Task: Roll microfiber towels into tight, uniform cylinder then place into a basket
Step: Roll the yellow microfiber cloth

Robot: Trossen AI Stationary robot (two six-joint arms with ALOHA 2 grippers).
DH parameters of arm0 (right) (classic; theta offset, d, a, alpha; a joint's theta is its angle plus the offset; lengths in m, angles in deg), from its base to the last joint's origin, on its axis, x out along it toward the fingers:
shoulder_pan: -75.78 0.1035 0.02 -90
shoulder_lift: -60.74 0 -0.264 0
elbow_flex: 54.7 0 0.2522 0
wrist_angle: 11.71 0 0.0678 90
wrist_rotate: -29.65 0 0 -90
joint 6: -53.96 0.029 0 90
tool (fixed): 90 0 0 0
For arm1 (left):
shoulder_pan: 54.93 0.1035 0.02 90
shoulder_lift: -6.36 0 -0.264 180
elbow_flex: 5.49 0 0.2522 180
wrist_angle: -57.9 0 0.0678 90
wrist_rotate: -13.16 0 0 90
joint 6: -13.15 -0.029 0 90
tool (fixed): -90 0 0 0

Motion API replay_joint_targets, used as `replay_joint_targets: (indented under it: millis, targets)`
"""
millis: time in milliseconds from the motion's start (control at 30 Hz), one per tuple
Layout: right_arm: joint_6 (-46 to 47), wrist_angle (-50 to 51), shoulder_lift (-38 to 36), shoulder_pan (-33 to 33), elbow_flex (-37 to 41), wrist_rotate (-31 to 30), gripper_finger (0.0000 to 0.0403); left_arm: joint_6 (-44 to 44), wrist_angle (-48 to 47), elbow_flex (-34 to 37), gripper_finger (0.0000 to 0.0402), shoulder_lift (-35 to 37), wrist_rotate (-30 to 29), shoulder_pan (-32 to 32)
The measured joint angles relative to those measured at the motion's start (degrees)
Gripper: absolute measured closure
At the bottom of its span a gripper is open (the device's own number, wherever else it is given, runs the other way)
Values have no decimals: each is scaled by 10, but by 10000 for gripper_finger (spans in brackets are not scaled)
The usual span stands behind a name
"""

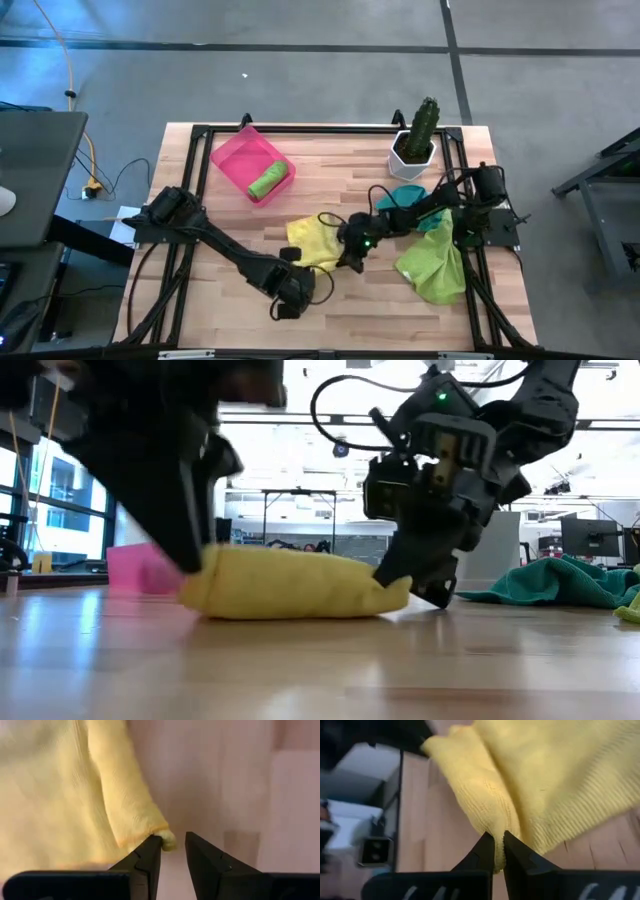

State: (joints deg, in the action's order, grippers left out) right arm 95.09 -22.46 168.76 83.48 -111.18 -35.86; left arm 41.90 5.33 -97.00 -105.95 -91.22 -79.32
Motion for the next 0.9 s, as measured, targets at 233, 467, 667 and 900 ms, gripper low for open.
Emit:
replay_joint_targets:
  millis: [233, 467, 667, 900]
  targets:
    - [88, 70, 2, -33, -44, 47, 398, -83, 14, -26, 323, 2, -125, -30]
    - [22, 245, 3, -31, -106, 11, 398, -27, 2, -26, 323, 2, -142, -31]
    - [-31, 255, 3, -19, -125, -5, 398, 23, -88, -26, 323, 2, -131, -42]
    - [-39, 254, 3, -17, -130, -13, 398, 85, -79, -26, 323, 2, -186, -50]
